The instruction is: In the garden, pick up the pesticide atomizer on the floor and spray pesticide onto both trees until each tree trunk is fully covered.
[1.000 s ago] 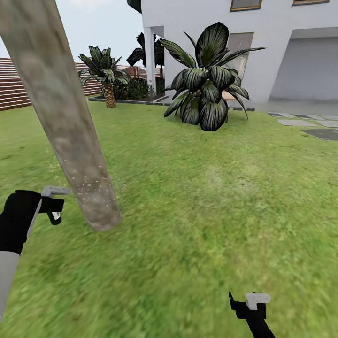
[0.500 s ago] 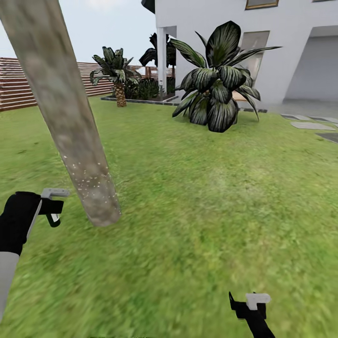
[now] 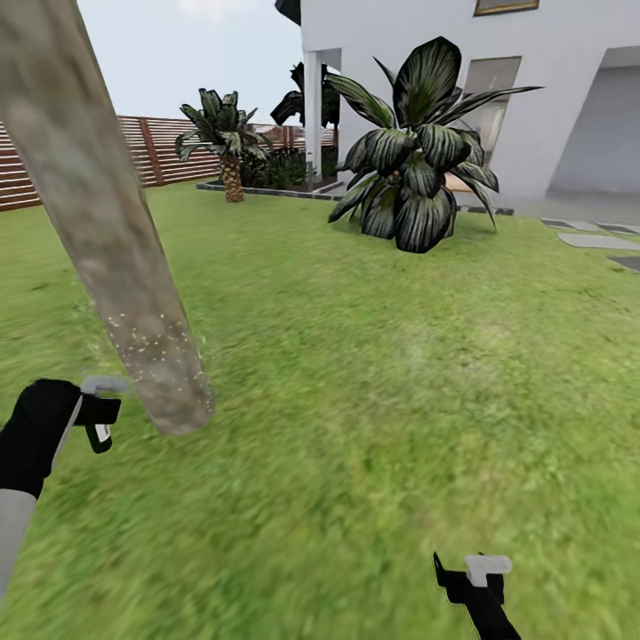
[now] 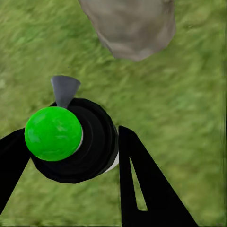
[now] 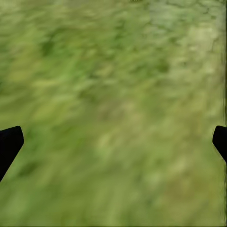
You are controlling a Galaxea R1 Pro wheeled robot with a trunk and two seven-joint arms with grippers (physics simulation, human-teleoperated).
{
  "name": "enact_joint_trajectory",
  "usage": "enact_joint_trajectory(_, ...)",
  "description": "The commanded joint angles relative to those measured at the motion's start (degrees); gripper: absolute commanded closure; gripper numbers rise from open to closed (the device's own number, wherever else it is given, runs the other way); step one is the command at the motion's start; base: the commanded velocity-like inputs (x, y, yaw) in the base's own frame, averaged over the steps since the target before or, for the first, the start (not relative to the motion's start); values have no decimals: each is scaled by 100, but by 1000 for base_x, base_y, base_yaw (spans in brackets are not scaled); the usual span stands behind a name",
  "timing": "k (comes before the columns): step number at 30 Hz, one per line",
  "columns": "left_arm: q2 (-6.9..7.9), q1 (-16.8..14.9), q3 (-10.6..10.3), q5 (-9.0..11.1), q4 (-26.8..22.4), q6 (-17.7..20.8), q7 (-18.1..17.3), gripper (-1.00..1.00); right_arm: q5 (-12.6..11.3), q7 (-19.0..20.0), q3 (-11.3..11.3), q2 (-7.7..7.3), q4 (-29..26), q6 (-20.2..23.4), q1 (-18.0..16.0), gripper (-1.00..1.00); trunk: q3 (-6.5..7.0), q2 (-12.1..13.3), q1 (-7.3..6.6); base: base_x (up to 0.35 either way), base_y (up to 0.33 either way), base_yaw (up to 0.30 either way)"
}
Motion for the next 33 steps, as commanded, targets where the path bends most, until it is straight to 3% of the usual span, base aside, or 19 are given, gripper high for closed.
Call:
enact_joint_trajectory(1,0,45,2,-2,195,-12,-3,100,0,0,0,0,0,0,-1,-100,1,0,-1,162,-248,0)
enact_joint_trajectory(3,1,102,4,-4,475,-138,-4,100,0,0,0,0,3,0,-2,-100,1,0,-1,137,-246,0)
enact_joint_trajectory(5,-43,129,10,6,876,-505,-5,100,0,0,0,0,6,0,0,-100,1,0,-1,113,-237,0)
enact_joint_trajectory(14,-134,133,22,25,1220,-649,-10,100,0,0,0,0,0,0,-1,-100,1,0,-1,71,-139,-56)
enact_joint_trajectory(18,-127,141,37,34,1580,-1487,-69,100,4,0,0,2,8,0,0,-100,1,0,-1,-138,54,-286)
enact_joint_trajectory(21,-123,141,36,42,1762,-1781,-101,100,1,0,0,7,2,0,0,-100,7,0,-1,-295,123,-296)
enact_joint_trajectory(23,-126,188,8,35,1996,-2240,-137,100,0,0,4,11,-3,0,0,-100,12,0,-1,-310,129,-297)
enact_joint_trajectory(24,-128,277,-22,25,2144,-2660,-258,100,0,0,2,14,-10,0,-1,-100,14,0,-1,-313,131,-296)
enact_joint_trajectory(25,-128,379,-132,14,2234,-3035,-474,100,0,6,1,16,-20,0,-1,-100,17,0,-1,-314,131,-264)
enact_joint_trajectory(27,-113,526,-415,-3,2294,-3438,-892,100,8,18,10,20,-43,0,-2,-100,19,0,-1,-315,131,-148)
enact_joint_trajectory(29,-100,718,-873,-72,2326,-3912,-1379,100,82,42,31,35,-366,19,-2,-100,20,0,-1,-315,131,-45)
enact_joint_trajectory(33,-110,820,-1404,-494,2337,-4440,-2160,100,463,722,403,172,-1351,163,2,-100,20,0,-1,-315,131,-7)
